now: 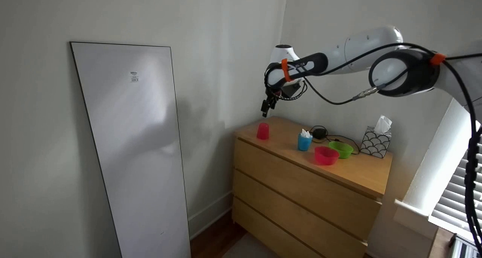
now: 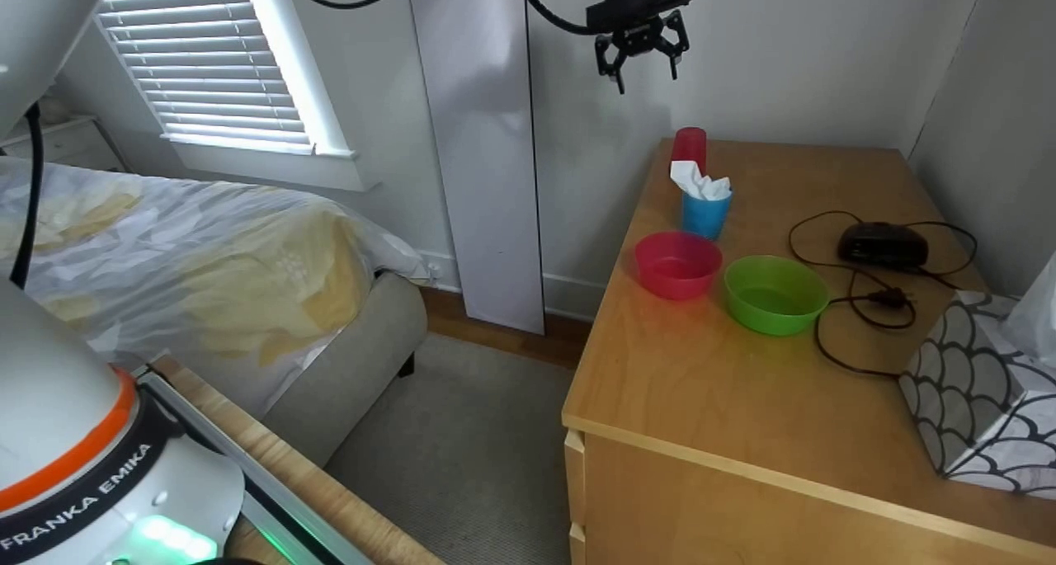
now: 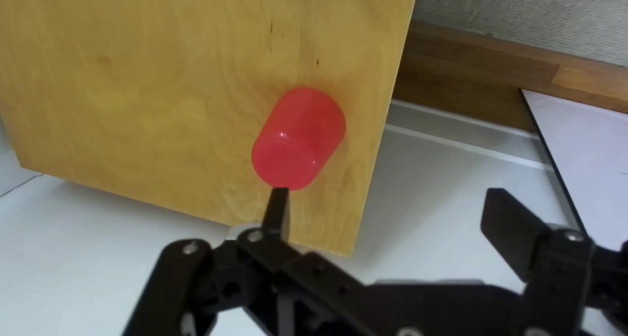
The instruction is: Put the pink cup next to the green bowl
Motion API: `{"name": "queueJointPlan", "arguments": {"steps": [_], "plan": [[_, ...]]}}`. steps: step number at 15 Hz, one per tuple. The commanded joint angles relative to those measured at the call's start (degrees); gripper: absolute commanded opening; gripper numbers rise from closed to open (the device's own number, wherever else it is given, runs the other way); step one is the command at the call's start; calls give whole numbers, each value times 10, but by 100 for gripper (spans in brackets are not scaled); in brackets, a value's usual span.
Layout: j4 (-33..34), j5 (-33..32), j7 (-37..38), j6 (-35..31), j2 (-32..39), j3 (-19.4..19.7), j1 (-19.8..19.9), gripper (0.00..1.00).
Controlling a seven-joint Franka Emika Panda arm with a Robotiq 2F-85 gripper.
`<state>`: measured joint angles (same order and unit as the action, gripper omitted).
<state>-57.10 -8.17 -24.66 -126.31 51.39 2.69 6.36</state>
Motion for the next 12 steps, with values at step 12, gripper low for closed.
{"name": "queueJointPlan", "arguments": {"steps": [12], "plan": [[143, 6, -7, -73, 131, -12, 19, 100]]}}
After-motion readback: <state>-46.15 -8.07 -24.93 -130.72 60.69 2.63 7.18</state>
